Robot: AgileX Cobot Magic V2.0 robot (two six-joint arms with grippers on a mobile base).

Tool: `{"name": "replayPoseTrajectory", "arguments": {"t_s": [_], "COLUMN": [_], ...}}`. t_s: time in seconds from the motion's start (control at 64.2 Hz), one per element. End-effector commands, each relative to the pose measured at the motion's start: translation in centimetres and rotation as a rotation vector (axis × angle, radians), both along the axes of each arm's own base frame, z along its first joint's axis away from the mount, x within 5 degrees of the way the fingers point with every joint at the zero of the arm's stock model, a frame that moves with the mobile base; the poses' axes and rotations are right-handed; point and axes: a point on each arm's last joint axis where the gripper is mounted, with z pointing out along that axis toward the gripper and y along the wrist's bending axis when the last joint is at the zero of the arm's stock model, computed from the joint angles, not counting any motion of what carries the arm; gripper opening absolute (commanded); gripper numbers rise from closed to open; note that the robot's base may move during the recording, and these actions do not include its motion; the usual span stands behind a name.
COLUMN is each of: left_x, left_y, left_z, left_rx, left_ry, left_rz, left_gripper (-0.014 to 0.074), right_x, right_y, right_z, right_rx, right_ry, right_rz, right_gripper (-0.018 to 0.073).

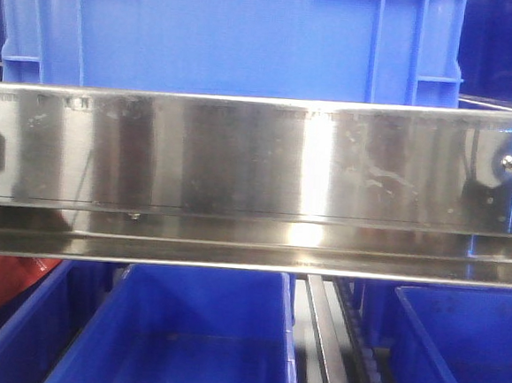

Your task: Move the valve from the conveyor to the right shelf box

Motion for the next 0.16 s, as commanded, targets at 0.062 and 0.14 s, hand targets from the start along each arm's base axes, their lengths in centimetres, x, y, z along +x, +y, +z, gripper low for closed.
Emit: {"name": "replayPoseTrajectory", "arguments": {"t_s": [0.062, 0.14], "left_x": [-0.07, -0.07], "left_y": [0.03, 0.03], "left_z": [0.23, 0.23], "left_rx": [-0.007, -0.007], "left_ry": [-0.024, -0.024], "left_rz": [0.004, 0.004], "left_gripper": [-0.0111, -0.0111], "right_x": [-0.02, -0.02], "right_y": [-0.04, -0.04], "right_z": [0.11, 0.11], "right_rx": [-0.009, -0.009], "right_ry": [-0.019, -0.019], "right_rz": [-0.006, -0.006], "right_gripper": [-0.0162, -0.0162]}}
